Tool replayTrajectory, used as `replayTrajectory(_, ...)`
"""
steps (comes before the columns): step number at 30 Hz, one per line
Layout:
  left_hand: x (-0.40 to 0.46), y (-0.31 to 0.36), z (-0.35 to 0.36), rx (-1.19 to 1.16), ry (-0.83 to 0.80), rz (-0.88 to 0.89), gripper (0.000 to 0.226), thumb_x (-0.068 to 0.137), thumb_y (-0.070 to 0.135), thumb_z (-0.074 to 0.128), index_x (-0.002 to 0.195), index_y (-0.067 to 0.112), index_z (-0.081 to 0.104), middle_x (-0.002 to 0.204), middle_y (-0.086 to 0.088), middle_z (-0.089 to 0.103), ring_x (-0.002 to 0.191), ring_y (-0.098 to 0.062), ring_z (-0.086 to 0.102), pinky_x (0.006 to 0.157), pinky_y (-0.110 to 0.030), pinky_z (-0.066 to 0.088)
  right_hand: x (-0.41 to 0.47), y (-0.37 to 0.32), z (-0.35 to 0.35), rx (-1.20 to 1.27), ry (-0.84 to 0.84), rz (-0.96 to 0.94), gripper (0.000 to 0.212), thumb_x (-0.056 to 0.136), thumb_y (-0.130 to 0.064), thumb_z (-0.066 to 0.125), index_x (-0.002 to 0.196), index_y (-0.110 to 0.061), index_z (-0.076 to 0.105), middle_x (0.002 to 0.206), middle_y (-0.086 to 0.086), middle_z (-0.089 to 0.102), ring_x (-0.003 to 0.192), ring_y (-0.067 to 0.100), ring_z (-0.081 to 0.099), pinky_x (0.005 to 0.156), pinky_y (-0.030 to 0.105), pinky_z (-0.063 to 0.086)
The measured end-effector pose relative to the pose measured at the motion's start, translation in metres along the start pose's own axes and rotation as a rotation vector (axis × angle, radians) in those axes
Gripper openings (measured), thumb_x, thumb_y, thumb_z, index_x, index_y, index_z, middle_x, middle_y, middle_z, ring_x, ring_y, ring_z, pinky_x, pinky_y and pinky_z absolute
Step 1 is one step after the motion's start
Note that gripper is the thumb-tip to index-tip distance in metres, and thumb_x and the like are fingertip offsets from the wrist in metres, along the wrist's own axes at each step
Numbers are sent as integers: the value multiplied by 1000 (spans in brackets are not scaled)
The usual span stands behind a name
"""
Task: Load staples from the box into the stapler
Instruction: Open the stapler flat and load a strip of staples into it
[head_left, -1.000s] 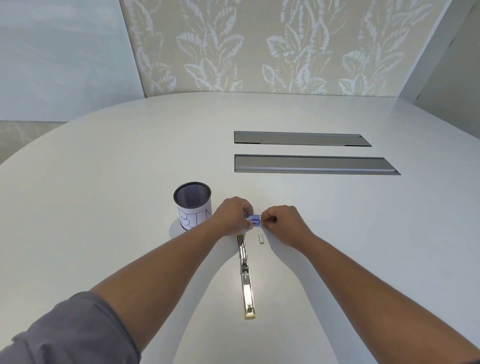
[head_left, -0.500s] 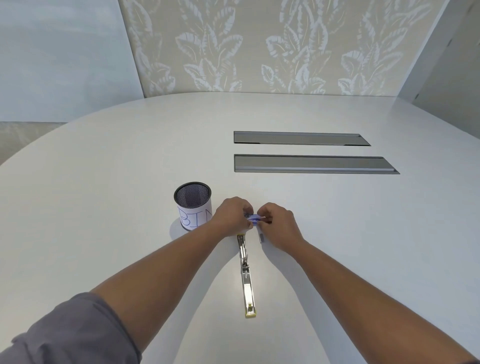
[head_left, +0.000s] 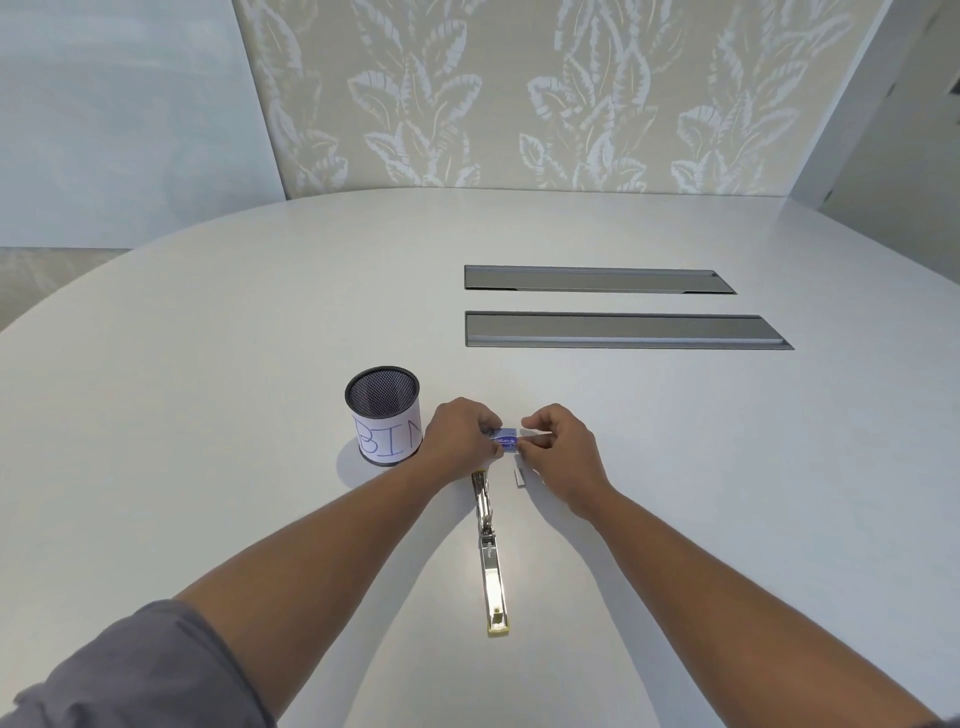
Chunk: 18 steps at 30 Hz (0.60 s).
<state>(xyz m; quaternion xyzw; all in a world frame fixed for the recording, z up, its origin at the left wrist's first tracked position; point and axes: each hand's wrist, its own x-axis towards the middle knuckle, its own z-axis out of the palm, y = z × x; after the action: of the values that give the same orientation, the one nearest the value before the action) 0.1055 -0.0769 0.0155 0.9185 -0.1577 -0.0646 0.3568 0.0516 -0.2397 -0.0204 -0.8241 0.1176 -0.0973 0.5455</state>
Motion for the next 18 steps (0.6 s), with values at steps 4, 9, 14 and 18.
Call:
replayTrajectory(4,1,-1,1,-8,-3,-6,30,75,13,83,104,12,79,98,-5,75,93,-24,69,83,-37,58,1,2,0,-12,2,-7,19,82,-9,68,89,-25,64,89,-5,74,78,9,72,68,33,56)
replayTrajectory(9,1,-3,2,-15,-4,-10,29,75,13,83,104,14,79,99,-4,75,92,-24,69,82,-36,58,2,3,1,-28,17,-28,17,81,-9,69,86,-25,64,86,-5,75,77,7,72,68,28,56)
replayTrajectory(14,0,-5,4,-44,9,-34,36,75,14,84,110,15,77,105,-3,75,94,-22,69,86,-37,58,-4,3,2,-49,35,-58,19,82,-8,68,86,-25,62,84,-6,73,78,1,70,66,16,53)
replayTrajectory(18,-2,-4,5,-53,17,-39,39,75,13,83,114,14,75,111,-5,73,97,-22,68,88,-37,57,-10,-1,2,-41,60,-55,20,80,-9,65,83,-28,61,82,-9,71,73,0,67,61,9,49)
